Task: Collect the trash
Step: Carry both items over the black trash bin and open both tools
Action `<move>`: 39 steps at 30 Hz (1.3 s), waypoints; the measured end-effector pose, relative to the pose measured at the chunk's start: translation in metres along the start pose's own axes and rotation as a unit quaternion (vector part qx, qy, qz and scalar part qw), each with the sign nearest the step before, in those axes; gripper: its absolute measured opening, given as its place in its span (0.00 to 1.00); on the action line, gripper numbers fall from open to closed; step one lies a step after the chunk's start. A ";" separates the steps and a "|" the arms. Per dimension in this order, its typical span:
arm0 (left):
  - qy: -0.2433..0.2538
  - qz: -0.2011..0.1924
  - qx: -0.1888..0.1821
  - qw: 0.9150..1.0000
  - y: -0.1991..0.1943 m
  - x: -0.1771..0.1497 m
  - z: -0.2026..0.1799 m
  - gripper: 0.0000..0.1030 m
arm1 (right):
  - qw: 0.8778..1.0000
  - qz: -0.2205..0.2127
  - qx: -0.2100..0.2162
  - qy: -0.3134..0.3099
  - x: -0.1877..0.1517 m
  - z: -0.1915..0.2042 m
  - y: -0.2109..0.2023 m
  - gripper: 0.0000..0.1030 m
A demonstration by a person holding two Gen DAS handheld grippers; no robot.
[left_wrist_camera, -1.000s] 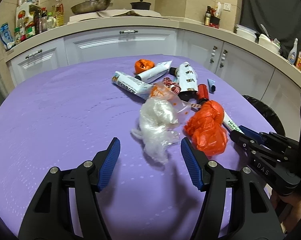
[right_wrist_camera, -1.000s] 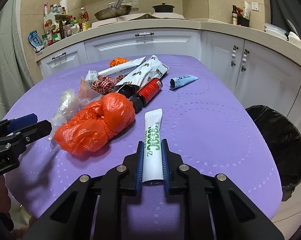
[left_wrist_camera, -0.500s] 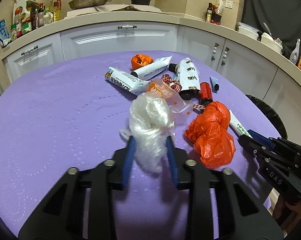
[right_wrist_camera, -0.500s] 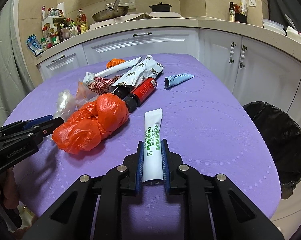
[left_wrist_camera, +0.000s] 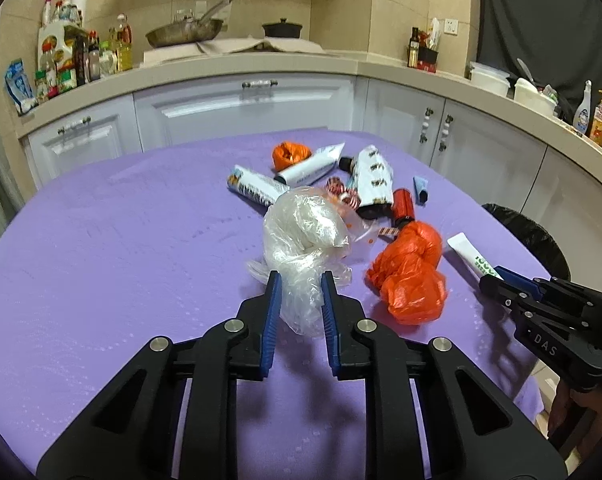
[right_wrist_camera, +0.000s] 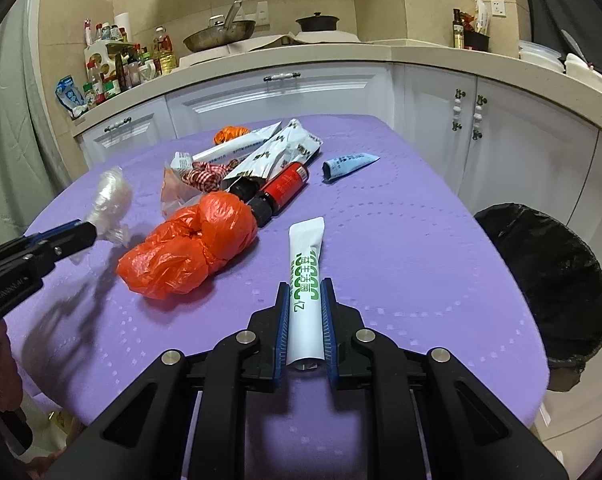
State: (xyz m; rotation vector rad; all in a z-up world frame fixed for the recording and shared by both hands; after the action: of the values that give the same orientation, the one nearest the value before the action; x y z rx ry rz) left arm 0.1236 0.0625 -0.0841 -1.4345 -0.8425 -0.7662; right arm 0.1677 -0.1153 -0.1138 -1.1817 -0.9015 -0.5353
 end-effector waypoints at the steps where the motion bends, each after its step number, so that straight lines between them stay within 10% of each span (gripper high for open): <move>1: 0.001 -0.004 -0.001 1.000 -0.003 0.003 -0.001 0.19 | 1.000 -0.003 -0.002 0.002 0.001 -0.002 -0.003 0.16; 17: 0.034 -0.022 -0.082 0.996 0.000 0.037 -0.079 0.18 | 0.992 -0.053 -0.101 0.049 0.020 -0.094 -0.052 0.16; 39: 0.135 -0.013 -0.200 0.970 0.084 0.053 -0.306 0.18 | 0.966 -0.065 -0.215 0.126 0.006 -0.262 -0.058 0.16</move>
State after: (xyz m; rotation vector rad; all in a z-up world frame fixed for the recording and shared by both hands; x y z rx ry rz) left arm 0.2332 -0.2403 -0.0706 -1.6244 -0.5140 -1.1720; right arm 0.2087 -0.3800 -0.1050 -1.4082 -0.6629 -1.0018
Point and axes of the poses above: each gripper's, at about its wrist camera, not at the fingertips, and y roughly the way its jaws point, z to its left, x to its top, the point moved 9 cm from there along y, roughly the way its jaws point, and after that the axes turned 5 degrees about -z, right-handed, at the moved point
